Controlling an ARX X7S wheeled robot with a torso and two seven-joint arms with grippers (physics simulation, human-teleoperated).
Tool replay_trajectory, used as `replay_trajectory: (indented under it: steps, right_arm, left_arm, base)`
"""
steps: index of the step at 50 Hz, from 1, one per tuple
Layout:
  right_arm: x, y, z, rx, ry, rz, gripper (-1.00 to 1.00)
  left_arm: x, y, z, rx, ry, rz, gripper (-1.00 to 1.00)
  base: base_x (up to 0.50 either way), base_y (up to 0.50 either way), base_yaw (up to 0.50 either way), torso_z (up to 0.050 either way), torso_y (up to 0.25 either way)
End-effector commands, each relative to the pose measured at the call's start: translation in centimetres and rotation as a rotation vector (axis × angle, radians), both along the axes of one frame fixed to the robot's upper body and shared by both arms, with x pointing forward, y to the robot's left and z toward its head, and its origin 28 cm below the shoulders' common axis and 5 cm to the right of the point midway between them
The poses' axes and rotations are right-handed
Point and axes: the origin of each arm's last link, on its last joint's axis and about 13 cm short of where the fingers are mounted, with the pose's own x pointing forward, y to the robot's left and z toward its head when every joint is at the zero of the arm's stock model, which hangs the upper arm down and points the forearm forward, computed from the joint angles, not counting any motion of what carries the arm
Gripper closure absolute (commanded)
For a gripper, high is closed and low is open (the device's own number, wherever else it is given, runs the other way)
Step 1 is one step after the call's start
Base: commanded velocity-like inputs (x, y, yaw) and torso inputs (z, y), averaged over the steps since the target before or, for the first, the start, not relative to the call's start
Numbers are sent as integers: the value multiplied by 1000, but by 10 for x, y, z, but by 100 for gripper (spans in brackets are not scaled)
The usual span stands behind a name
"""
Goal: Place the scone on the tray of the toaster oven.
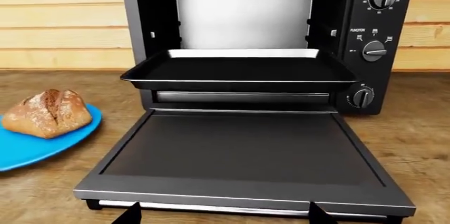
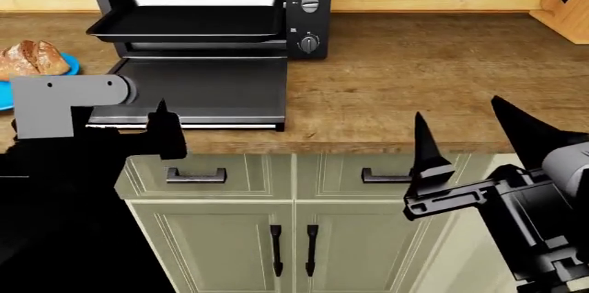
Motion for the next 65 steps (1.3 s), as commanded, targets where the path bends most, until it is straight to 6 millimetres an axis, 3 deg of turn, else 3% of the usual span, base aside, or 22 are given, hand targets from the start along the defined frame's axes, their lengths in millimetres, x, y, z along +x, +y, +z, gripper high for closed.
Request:
replay_trajectory:
  steps: [1,30,65]
  right_arm:
    - [-5,-3,10,-29,-26,14,-100]
    - [-9,-3,8,-53,-51,30,-100]
    - [-38,-8,21,-19,-152,125,-100]
  left_arm:
    - [0,0,18,10,2,20,-100]
    - [4,3,18,-6,13,84,-100]
    - [12,-12,12,50,30,6,-100]
  base:
    - [0,0,0,0,0]
    - [11,419,0,0,0]
    - [339,366,0,0,0]
